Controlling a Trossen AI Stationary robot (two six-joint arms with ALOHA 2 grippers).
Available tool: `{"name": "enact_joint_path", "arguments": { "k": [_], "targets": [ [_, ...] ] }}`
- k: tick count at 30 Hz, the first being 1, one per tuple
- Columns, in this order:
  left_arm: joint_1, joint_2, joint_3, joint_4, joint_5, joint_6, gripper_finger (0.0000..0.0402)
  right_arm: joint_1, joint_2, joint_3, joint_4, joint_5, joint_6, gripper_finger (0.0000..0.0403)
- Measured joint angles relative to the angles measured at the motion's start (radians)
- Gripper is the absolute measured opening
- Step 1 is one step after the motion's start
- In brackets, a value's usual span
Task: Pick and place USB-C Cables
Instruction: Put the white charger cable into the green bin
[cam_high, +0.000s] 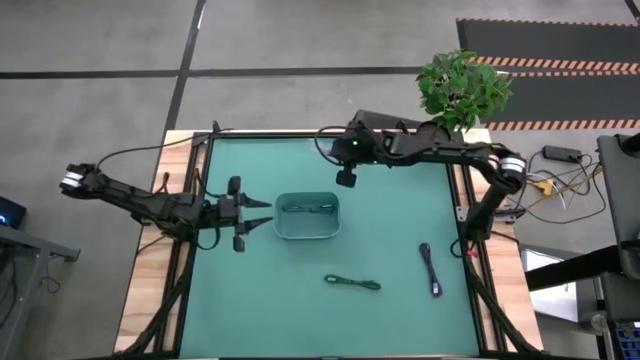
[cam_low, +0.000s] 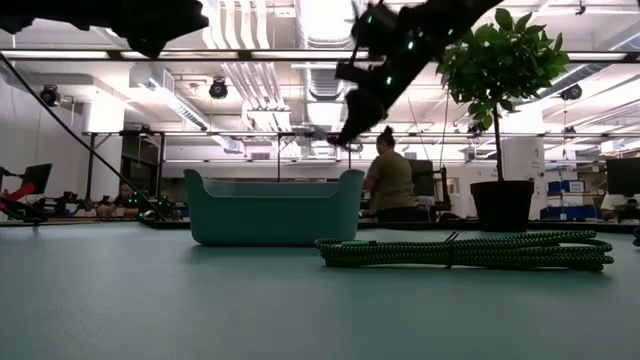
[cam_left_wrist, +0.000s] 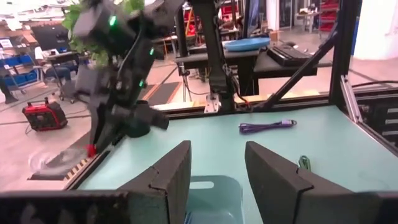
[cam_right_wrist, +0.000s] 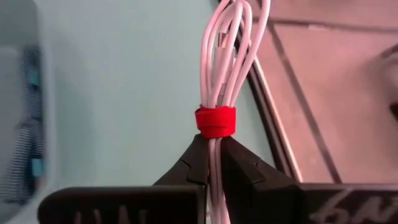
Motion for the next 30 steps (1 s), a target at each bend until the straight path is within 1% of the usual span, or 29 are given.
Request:
{"name": "enact_joint_path", "arguments": {
  "k": [3, 7, 14, 21, 26, 30],
  "targets": [
    [0.0, 0.014, -0.001, 0.015, 0.0, 0.0, 0.0137, 0.026, -0.05, -0.009, 0.008, 0.0, 0.001, 0.0013],
    [0.0, 0.037, -0.001, 0.044, -0.003, 0.0, 0.0137, 0.067, -0.111, -0.056, 0.038, 0.0, 0.018, 0.0013],
    [0.0, 0.098, -0.001, 0.149, -0.008, 0.001, 0.0137, 0.168, -0.258, -0.217, 0.163, 0.0, 0.069, 0.0013],
    [0.0, 0.15, -0.001, 0.231, -0.008, 0.0, 0.0137, 0.254, -0.384, -0.413, 0.387, 0.001, 0.142, 0.0013],
    [0.0, 0.184, -0.001, 0.274, -0.007, 0.001, 0.0137, 0.307, -0.439, -0.549, 0.628, 0.0, 0.16, 0.0013],
    [0.0, 0.21, -0.001, 0.307, -0.008, 0.0, 0.0137, 0.334, -0.461, -0.615, 0.737, -0.001, 0.164, 0.0013]
  ]
}}
